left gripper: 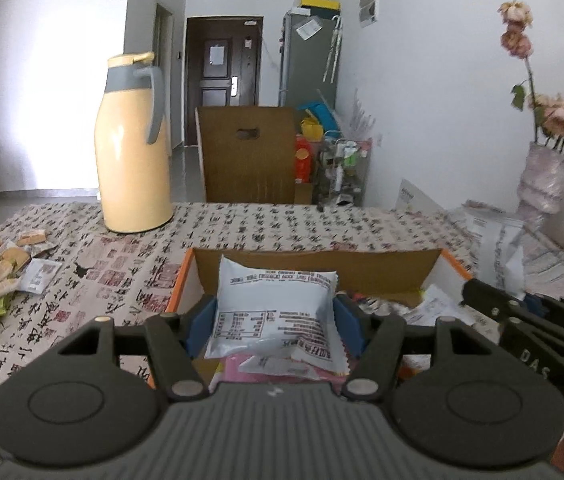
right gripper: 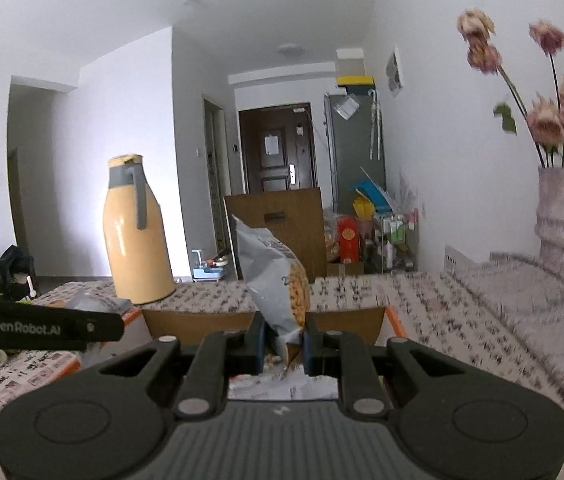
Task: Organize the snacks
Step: 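Carry both packets over the box, lower them in and open both tools, then withdraw both open tools from the box toward the last two packets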
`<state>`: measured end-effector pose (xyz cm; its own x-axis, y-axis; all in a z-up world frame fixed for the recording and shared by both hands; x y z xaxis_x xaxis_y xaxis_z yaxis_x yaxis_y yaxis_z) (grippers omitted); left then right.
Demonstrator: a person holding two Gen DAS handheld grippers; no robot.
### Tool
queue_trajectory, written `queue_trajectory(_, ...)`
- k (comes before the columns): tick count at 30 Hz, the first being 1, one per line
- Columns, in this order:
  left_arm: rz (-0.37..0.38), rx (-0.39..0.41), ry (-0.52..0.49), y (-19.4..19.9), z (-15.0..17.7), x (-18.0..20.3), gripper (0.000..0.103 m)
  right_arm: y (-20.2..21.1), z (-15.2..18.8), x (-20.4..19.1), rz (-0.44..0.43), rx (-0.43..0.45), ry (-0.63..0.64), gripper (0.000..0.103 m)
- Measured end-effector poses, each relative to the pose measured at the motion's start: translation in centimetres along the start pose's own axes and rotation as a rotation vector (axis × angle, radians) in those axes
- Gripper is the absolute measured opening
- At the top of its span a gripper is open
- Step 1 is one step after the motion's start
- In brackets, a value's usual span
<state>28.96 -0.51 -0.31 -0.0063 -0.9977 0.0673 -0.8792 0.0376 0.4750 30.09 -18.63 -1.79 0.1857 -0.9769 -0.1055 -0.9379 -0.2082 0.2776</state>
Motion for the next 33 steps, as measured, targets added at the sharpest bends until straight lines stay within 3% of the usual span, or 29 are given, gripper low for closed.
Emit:
queue_trajectory(8, 0.000, -0.069, 0.007, -2.0, 1.3, -0.8, 0.065, -1.7, 1.7, 0.9, 0.039, -0.066, -0.009, 0.017)
queue_trajectory(13, -0.027, -0.064, 0.021, -1.7, 1.5, -1.1, 0.080, -1.9, 2.2, 1.0, 0.066, -0.084, 0.001, 0.021)
queue_trajectory(14, -0.032, -0.061, 0.026, -1.6, 1.5, -1.3, 0.086, -1.9, 2.3, 1.0, 0.074, -0.088, 0.008, 0.024)
queue_trajectory(17, -0.061, -0.049, 0.032, -1.4, 1.3, -1.5, 0.102, -1.9, 2.4, 1.0, 0.086, -0.094, 0.016, 0.051)
queue_trajectory(19, -0.079, -0.046, 0.035, -1.4, 1.3, -1.7, 0.103, -1.6, 2.3, 1.1, 0.102, -0.082, 0.013, 0.077)
queue_trajectory(22, -0.087, -0.057, 0.044, -1.6, 1.4, -1.9, 0.103, -1.3, 2.1, 1.5, 0.122, -0.068, -0.002, 0.103)
queue_trajectory(33, -0.093, -0.070, 0.054, -1.8, 1.5, -2.0, 0.103, -1.3, 2.0, 2.1, 0.127, -0.075, -0.034, 0.103)
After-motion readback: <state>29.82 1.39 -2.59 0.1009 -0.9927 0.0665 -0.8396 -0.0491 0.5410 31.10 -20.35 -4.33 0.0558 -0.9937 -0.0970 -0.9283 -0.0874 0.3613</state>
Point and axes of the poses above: each gripper's, at about its wrist camera, not at the fingertips, and y roughly against the way its jaws point, x to its right, z to its underside, the point moved 6 cm from there along -y, roughly the way its jaws point, and after that the axes turned 4 degrees about z, right-handed, at the moved point
